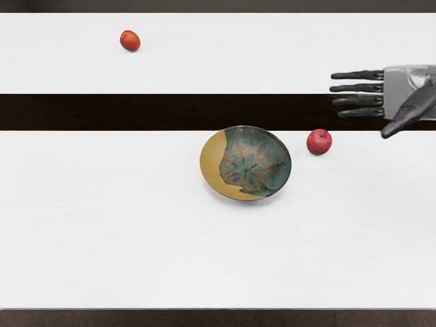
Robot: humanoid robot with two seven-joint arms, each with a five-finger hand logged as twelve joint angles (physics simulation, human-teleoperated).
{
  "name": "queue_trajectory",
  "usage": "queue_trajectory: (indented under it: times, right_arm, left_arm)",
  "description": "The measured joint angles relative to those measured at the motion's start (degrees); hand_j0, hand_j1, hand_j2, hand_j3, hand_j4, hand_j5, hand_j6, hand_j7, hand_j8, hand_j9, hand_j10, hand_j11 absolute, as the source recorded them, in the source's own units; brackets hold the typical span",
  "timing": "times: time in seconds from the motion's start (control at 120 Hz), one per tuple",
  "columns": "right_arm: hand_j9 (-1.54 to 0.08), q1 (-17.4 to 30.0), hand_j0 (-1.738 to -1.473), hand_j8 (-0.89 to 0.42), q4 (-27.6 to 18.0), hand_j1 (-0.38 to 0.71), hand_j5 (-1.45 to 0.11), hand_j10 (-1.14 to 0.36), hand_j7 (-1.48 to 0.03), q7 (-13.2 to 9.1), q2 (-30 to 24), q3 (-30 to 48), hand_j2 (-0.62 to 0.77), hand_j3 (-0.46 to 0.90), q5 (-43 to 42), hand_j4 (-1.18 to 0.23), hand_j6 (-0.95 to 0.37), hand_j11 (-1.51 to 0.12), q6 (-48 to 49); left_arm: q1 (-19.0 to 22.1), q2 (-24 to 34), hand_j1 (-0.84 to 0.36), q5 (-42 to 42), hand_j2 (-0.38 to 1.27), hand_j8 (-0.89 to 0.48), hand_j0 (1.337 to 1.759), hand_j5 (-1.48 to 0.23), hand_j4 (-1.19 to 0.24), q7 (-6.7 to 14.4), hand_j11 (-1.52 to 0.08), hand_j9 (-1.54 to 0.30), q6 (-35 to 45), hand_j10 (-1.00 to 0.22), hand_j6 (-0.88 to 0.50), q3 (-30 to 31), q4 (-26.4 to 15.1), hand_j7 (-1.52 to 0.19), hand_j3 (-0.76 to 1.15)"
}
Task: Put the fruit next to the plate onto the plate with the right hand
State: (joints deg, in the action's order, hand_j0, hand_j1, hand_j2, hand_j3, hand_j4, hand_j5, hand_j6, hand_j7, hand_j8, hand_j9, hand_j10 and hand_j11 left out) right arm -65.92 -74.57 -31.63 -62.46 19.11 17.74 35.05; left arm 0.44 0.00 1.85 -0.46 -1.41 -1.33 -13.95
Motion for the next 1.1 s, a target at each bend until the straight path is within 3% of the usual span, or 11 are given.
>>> queue_trajectory:
  times: [0.125, 0.25, 0.367, 0.492, 0.742, 0.817, 0.958, 1.1]
  right_arm:
    - [-0.02, 0.01, -1.658, -0.01, -0.07, -0.33, -0.02, -0.02, -0.02, 0.02, -0.06, 0.16, 0.0, 0.0, -0.92, -0.01, -0.01, -0.02, 0.0]
    - [-0.03, -0.71, -1.658, -0.02, -4.62, -0.32, -0.03, -0.02, -0.03, 0.04, 0.28, 2.56, 0.0, 0.0, -12.04, -0.02, -0.02, -0.03, -1.22]
    - [-0.03, -1.04, -1.658, -0.02, -12.51, -0.32, -0.03, -0.02, -0.03, -0.08, 2.8, 3.81, -0.01, 0.0, -26.29, -0.02, -0.02, -0.03, -18.83]
    - [-0.04, -1.18, -1.658, -0.03, -15.49, -0.32, -0.04, -0.03, -0.04, -0.34, 8.97, 2.13, -0.01, 0.0, -39.2, -0.03, -0.03, -0.04, -34.51]
    - [-0.04, -1.27, -1.658, -0.03, -11.45, -0.31, -0.04, -0.03, -0.04, -0.87, 18.99, -8.35, -0.01, 0.0, -52.02, -0.03, -0.03, -0.04, -51.24]
    - [-0.04, -1.18, -1.658, -0.03, -10.03, -0.31, -0.04, -0.03, -0.04, -0.93, 21.1, -10.48, 0.0, 0.0, -53.37, -0.03, -0.03, -0.04, -55.45]
    - [-0.04, -0.88, -1.658, -0.04, -2.88, -0.31, -0.04, -0.04, -0.04, -0.96, 28.0, -13.58, -0.01, 0.0, -54.57, -0.04, -0.04, -0.04, -58.81]
    - [-0.07, -0.77, -1.658, -0.06, 0.07, -0.28, -0.07, -0.06, -0.07, -0.92, 30.5, -16.84, -0.01, 0.0, -55.0, -0.06, -0.06, -0.07, -63.87]
  left_arm:
    - [0.01, 0.0, 0.35, 0.0, 0.0, 0.0, 1.658, 0.0, 0.0, 0.01, 0.0, 0.0, 0.0, 0.0, 0.0, 0.0, 0.0, 0.0, 0.0]
    - [0.06, 0.0, 0.35, 0.0, 0.0, 0.0, 1.658, 0.0, 0.0, 0.01, 0.0, 0.0, 0.0, 0.0, 0.0, 0.0, -0.01, 0.0, 0.0]
    - [0.03, 0.0, 0.35, 0.0, 0.0, 0.0, 1.658, 0.0, 0.0, 0.01, 0.0, 0.0, 0.0, 0.0, 0.0, 0.0, -0.01, 0.0, 0.0]
    - [0.01, 0.0, 0.35, 0.0, 0.0, 0.0, 1.658, 0.0, 0.0, 0.02, 0.0, 0.0, 0.0, 0.0, 0.0, 0.0, -0.01, 0.0, 0.0]
    - [0.0, 0.0, 0.35, 0.0, 0.0, 0.0, 1.658, 0.0, 0.0, 0.02, 0.0, 0.0, 0.0, 0.0, 0.0, 0.01, 0.01, 0.0, 0.0]
    - [0.0, 0.0, 0.35, 0.0, 0.0, 0.0, 1.658, 0.0, 0.0, 0.02, 0.0, 0.0, 0.0, 0.0, 0.0, 0.0, 0.0, 0.0, 0.0]
    - [0.0, 0.0, 0.35, 0.0, 0.0, 0.0, 1.658, 0.0, 0.0, 0.01, 0.0, 0.0, 0.0, 0.0, 0.0, 0.01, 0.01, 0.0, 0.0]
    - [0.06, 0.0, 0.35, 0.0, 0.0, 0.0, 1.658, 0.0, 0.0, 0.01, 0.0, 0.0, 0.0, 0.0, 0.0, 0.01, 0.0, 0.0, 0.0]
